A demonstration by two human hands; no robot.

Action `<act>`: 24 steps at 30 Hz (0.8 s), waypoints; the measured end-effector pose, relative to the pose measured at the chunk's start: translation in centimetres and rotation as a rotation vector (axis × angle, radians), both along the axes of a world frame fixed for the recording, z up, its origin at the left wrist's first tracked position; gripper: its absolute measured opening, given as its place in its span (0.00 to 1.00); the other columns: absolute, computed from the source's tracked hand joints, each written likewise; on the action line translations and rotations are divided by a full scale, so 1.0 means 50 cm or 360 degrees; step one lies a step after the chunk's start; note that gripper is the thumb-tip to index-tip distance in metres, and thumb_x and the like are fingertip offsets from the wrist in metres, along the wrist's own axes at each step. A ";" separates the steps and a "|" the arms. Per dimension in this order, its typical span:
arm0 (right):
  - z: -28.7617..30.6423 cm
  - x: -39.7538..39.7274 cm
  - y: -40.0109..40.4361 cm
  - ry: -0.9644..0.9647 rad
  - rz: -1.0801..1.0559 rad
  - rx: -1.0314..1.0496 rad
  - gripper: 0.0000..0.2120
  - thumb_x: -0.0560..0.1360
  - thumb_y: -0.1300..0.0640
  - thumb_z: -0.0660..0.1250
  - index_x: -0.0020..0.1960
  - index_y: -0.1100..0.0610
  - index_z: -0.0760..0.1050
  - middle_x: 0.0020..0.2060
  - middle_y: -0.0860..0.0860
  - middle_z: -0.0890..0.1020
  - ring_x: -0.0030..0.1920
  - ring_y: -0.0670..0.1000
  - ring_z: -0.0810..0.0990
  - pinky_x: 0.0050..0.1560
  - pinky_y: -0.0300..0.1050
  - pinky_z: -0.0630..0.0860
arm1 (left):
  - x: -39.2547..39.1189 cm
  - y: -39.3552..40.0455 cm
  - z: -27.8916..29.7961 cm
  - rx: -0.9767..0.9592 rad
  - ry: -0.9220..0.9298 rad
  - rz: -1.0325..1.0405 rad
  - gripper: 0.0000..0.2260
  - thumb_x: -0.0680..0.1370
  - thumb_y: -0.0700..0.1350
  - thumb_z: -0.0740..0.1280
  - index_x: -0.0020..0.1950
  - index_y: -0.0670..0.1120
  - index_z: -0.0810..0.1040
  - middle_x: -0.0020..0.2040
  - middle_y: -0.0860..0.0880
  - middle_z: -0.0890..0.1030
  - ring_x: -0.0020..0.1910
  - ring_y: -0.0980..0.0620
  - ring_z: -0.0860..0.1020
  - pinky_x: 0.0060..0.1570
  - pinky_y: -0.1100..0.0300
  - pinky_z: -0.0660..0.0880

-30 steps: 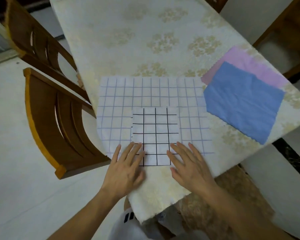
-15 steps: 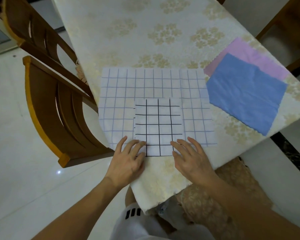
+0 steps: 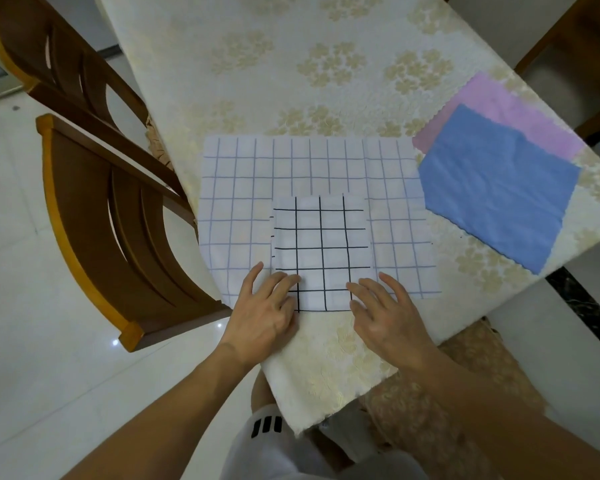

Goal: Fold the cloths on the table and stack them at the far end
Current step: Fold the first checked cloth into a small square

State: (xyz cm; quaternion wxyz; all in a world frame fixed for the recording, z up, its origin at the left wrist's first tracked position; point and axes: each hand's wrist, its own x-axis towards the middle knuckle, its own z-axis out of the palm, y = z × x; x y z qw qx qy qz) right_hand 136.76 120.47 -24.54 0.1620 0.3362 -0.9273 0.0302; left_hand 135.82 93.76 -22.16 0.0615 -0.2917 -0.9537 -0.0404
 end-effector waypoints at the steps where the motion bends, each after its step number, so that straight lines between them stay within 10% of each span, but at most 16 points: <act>1: -0.001 -0.001 0.001 0.0010 -0.0004 -0.0002 0.04 0.71 0.62 0.74 0.46 0.62 0.83 0.60 0.59 0.82 0.59 0.59 0.81 0.66 0.63 0.71 | -0.004 -0.003 0.001 0.0007 0.0003 -0.0023 0.07 0.74 0.48 0.70 0.43 0.45 0.83 0.63 0.46 0.79 0.63 0.45 0.77 0.71 0.36 0.62; 24: 0.082 0.122 0.036 0.0009 -0.0113 -0.0291 0.04 0.71 0.63 0.72 0.37 0.58 0.80 0.54 0.57 0.84 0.53 0.56 0.83 0.66 0.63 0.71 | 0.134 -0.006 0.116 -0.0034 -0.0140 0.0058 0.03 0.71 0.45 0.74 0.40 0.47 0.82 0.63 0.47 0.79 0.62 0.47 0.76 0.69 0.36 0.64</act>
